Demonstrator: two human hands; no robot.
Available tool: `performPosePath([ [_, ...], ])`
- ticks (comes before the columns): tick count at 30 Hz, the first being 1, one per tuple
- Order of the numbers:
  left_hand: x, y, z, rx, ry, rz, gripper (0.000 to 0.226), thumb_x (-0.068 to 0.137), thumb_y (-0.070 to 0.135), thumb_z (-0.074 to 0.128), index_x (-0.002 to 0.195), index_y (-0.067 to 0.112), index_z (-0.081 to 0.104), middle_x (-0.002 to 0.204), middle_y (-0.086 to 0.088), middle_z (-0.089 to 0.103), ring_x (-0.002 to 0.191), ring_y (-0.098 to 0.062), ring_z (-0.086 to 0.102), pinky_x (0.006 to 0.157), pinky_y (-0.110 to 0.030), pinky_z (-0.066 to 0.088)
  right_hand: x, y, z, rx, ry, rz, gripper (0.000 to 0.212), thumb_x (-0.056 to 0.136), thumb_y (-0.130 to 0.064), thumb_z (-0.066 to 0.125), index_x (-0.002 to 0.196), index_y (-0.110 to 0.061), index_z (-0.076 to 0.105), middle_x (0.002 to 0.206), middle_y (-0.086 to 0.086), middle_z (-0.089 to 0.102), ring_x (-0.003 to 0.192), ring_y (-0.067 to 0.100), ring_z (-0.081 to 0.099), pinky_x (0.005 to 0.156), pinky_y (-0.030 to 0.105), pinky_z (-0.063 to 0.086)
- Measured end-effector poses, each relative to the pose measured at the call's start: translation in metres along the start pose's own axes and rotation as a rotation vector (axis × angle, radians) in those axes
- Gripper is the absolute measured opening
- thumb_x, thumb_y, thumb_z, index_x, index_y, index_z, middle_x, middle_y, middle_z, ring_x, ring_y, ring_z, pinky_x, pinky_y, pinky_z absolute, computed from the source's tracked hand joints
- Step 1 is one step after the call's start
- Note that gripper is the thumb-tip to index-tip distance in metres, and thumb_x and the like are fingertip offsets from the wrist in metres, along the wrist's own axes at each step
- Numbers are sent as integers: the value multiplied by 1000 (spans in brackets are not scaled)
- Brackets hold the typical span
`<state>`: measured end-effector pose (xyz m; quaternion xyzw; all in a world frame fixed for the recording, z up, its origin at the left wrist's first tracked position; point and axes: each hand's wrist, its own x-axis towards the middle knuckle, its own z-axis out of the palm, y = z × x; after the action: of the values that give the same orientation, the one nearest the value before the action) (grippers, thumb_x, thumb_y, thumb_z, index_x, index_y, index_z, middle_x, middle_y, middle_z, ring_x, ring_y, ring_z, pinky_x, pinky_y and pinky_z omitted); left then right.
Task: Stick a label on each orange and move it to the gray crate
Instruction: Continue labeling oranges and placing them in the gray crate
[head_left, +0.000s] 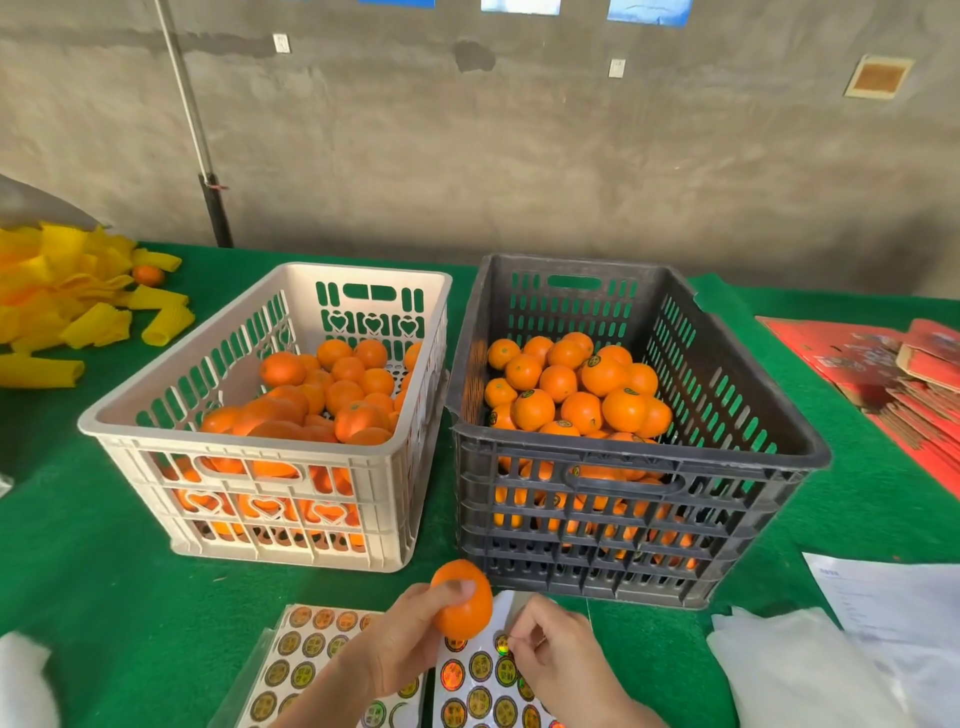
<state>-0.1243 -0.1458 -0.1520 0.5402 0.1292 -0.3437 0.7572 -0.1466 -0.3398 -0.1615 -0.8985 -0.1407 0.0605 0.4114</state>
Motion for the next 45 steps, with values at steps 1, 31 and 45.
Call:
performPosePath([
  [1, 0, 0, 0, 20, -4, -5, 102, 43, 33, 89, 128, -1, 45, 116, -28, 64, 109, -41, 62, 90, -48, 52, 0, 0, 0, 6, -26, 11, 22, 83, -2, 58, 71, -20, 50, 65, -12, 53, 61, 4, 52, 60, 22, 42],
  [31, -82, 130, 55, -305, -202, 511, 77, 76, 56, 64, 127, 0, 48, 93, -21, 67, 67, -21, 63, 57, -26, 55, 35, -156, -150, 410, -32, -175, 14, 94, -4, 53, 81, -9, 54, 74, 0, 66, 75, 17, 66, 71, 30, 56],
  [45, -82, 153, 87, -469, -196, 446, 76, 57, 38, 80, 121, 13, 47, 110, -34, 63, 103, -48, 63, 70, -46, 59, 47, -157, -153, 136, 243, -129, 20, 90, -5, 58, 74, -18, 60, 76, -1, 63, 73, 17, 63, 67, 42, 57],
])
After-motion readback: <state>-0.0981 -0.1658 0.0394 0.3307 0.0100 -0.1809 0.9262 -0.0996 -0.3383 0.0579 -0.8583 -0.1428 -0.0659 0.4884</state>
